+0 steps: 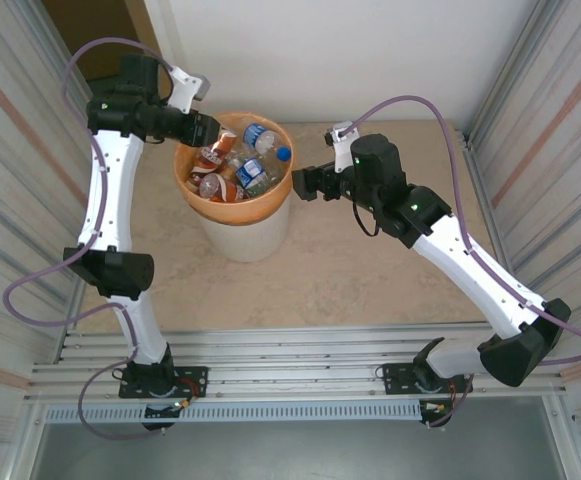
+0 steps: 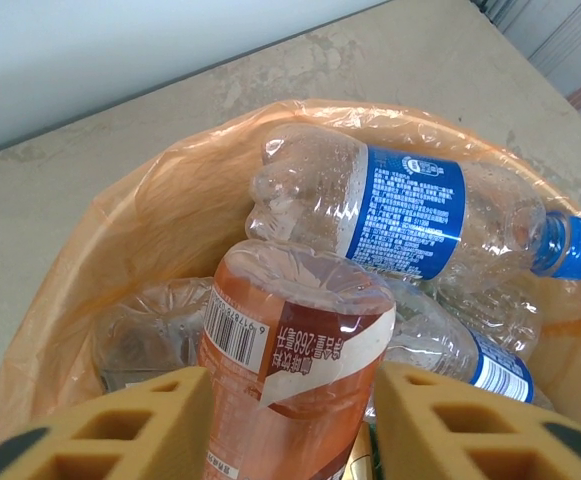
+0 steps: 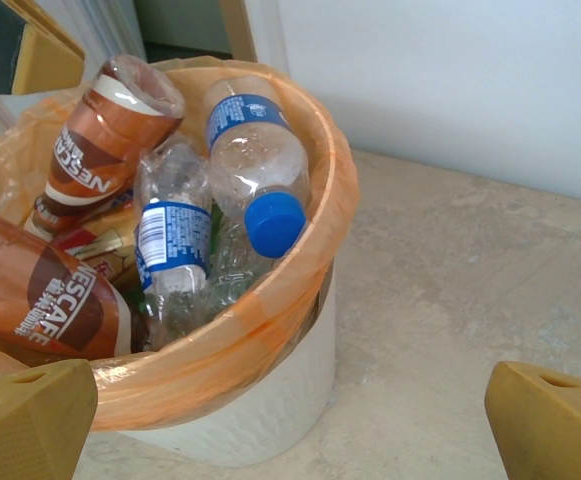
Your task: Put the plastic bottles in the bin
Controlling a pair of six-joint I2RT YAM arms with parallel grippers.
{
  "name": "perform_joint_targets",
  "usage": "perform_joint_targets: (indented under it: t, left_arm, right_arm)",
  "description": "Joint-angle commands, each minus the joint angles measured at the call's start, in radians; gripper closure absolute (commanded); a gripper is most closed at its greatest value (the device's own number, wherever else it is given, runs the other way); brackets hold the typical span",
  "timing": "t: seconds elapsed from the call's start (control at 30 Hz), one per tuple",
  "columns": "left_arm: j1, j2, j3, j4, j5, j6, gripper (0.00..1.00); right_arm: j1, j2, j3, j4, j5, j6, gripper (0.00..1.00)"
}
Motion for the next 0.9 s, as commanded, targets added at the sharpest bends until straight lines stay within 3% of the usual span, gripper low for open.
perform_joint_targets:
  t: [0.0, 0.37, 0.7, 0.87]
  left_arm:
    - [-0.013, -0.006, -0.024, 0.014, 0.016, -0.002, 0.59]
    - [-0.037, 0.019, -0.036, 0.047, -0.196, -0.054, 0.59]
    - [-0.043, -0.084, -0.057, 0.140, -0.161, -0.095, 0.51]
    - [-0.044, -0.250, -0.212, 0.258, -0.160, -0.131, 0.44]
  right_arm:
    - [-0.010, -0.007, -0.021, 0.009, 0.002, 0.025, 0.02]
    - [-0.018, -0.008, -0.021, 0.005, -0.002, 0.032, 0.02]
    - [-0.033, -0.049, -0.032, -0.021, 0.045, 0.027, 0.02]
    - [-0.037, -0.093, -0.065, -0.056, 0.182, 0.026, 0.02]
